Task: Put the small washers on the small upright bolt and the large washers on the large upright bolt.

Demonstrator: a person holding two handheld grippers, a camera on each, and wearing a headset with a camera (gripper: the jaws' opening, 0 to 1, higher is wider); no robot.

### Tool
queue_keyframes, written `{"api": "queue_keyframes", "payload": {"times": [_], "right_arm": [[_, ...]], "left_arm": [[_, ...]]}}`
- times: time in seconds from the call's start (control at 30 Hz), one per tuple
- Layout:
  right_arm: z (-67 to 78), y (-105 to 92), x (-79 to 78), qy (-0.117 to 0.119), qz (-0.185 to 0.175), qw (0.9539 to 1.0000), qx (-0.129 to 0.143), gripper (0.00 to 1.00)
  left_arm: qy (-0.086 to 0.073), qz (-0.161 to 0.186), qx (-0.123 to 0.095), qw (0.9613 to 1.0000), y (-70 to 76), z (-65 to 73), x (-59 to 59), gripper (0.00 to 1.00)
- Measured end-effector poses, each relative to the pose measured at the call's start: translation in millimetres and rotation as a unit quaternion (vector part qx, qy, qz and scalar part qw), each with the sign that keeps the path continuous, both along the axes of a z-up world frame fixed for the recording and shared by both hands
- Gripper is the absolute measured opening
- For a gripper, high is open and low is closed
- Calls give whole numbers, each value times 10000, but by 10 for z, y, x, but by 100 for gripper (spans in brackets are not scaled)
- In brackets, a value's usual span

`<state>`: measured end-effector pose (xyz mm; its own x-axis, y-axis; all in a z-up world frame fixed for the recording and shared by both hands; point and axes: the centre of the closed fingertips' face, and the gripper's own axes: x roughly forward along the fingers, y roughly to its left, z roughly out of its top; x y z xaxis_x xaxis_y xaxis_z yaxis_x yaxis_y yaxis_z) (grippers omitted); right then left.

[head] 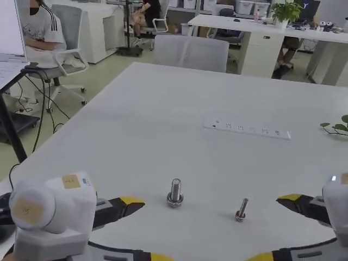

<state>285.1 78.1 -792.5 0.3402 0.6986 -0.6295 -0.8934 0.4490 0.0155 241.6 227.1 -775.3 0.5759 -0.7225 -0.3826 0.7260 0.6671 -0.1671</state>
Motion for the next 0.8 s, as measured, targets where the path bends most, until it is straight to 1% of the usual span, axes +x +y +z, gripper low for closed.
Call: {"api": "queue_keyframes", "payload": {"times": [0.1,0.23,0.3,0.37,0.4,0.43,0.47,0.5,0.53,0.57,0.63,0.7,0.73,0.8], "right_arm": [[7,-25,-50,27,-106,9999,106,100],[35,-51,-109,27,-197,9996,222,100],[46,-70,-131,28,-249,9994,247,100],[80,-81,-129,-16,-318,9990,328,100],[100,-82,-140,21,-358,9986,390,100],[130,-71,-137,7,-406,9979,496,100],[151,-75,-157,-15,-395,9979,519,100],[152,-74,-169,-9,-398,9979,502,100],[154,-79,-176,-78,-384,9982,458,100],[167,-79,-178,-126,-375,9980,483,100],[166,-88,-189,-89,-396,9980,482,100],[176,-103,-197,-178,-381,9981,451,100],[168,-110,-203,-142,-389,9982,425,100],[184,-112,-217,-147,-396,9980,475,100]], "left_arm": [[-1,34,-26,10000,5,4,-14,78],[-16,90,-57,9999,14,16,-38,81],[-3,100,-55,9999,16,13,-59,81],[-10,110,-55,9999,25,16,-69,81],[-6,122,-54,9999,26,15,-87,82],[-10,132,-53,9999,29,16,-93,82],[-9,140,-52,9999,31,18,-100,82],[-5,147,-51,9999,33,19,-104,82],[-18,169,-61,9998,34,28,-107,83],[-23,177,-65,9998,35,32,-107,83],[-31,186,-68,9998,35,38,-110,84],[-44,197,-66,9998,33,49,-116,85],[-46,197,-64,9998,28,53,-122,85],[-55,198,-52,9998,21,58,-129,86]]}}
